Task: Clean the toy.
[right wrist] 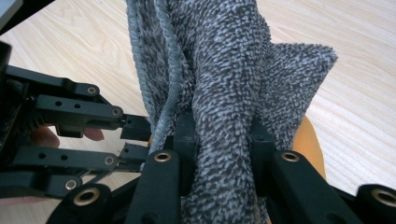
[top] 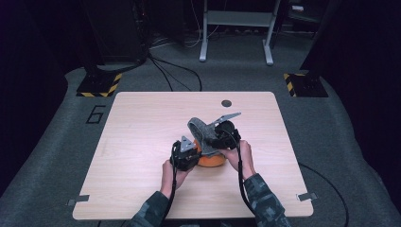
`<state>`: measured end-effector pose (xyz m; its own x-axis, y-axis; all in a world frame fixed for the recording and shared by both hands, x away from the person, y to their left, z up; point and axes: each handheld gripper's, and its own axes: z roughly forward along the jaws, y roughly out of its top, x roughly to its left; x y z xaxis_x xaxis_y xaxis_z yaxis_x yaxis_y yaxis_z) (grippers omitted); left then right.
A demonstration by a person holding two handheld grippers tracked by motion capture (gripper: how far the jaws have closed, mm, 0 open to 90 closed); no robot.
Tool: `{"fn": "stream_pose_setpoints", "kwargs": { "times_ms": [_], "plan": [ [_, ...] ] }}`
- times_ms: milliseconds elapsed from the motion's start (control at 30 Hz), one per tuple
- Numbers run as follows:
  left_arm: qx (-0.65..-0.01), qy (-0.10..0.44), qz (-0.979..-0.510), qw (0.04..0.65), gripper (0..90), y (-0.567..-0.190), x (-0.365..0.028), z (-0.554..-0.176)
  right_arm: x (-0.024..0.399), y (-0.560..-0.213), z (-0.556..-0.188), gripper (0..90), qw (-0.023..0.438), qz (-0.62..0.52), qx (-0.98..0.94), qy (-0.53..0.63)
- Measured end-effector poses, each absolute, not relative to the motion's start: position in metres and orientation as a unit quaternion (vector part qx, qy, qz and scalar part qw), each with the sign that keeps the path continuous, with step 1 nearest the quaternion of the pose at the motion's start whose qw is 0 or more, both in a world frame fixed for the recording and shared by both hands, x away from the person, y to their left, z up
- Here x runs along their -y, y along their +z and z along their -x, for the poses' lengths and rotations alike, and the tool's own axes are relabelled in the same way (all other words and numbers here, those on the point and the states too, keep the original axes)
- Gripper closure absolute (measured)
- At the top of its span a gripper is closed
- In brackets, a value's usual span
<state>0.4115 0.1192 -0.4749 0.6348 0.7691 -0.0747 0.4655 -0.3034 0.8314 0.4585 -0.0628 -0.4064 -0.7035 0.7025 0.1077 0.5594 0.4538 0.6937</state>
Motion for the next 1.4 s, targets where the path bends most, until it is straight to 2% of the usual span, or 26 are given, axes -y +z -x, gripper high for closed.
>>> {"fn": "stream_pose_setpoints", "kwargs": {
  "times_ms": [333, 767, 1400],
  "plan": [
    [-0.393, 0.167, -0.789, 0.443, 77.0, -0.475, -0.120, -0.412, 0.084, -0.411, -0.449, 72.2, 0.105, -0.385, -0.841, 0.365],
    [-0.395, 0.162, -0.785, 0.449, 76.8, -0.476, -0.121, -0.413, 0.118, -0.427, -0.445, 71.6, 0.096, -0.422, -0.826, 0.362],
    [-0.392, 0.165, -0.785, 0.450, 76.0, -0.476, -0.121, -0.412, 0.144, -0.456, -0.447, 70.7, 0.080, -0.463, -0.809, 0.354]
  ]
}}
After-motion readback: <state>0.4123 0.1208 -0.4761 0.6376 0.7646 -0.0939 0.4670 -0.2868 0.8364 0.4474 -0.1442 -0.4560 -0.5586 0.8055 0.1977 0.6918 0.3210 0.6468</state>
